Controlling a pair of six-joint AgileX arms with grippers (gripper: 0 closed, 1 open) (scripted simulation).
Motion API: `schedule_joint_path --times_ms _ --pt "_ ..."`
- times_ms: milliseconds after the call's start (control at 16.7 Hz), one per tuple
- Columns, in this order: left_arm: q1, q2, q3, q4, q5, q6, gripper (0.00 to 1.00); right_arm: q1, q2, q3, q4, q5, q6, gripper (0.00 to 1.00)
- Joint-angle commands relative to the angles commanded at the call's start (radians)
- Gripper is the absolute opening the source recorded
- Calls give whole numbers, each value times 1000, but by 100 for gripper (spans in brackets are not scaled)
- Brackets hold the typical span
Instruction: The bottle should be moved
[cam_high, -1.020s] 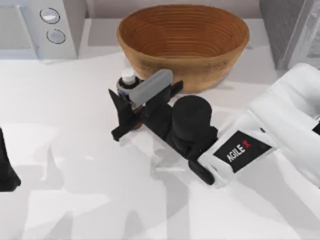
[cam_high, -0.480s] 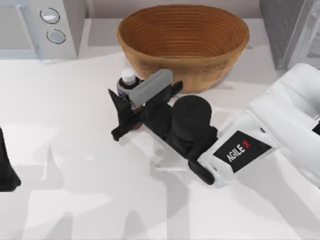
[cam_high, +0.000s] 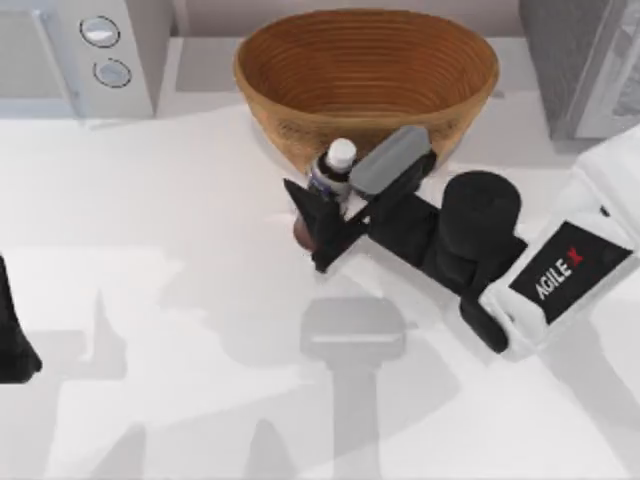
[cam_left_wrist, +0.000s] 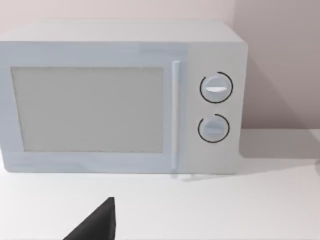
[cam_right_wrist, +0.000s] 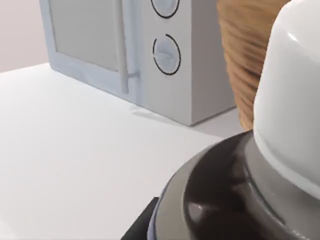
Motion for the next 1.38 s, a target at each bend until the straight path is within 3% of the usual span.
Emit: schedule_joint_path --times_ms 420,660,1080,1380 --pt "0 0 0 0 0 0 100 -498 -223 -355 127 -491 -1 0" --pt "0 0 0 0 0 0 100 -677 -328 -500 176 -669 -2 0" --pt "0 0 0 0 0 0 100 -695 -337 -519 183 -693 1 0" --pt "0 0 0 0 0 0 100 -620 -191 -426 240 -611 -4 0"
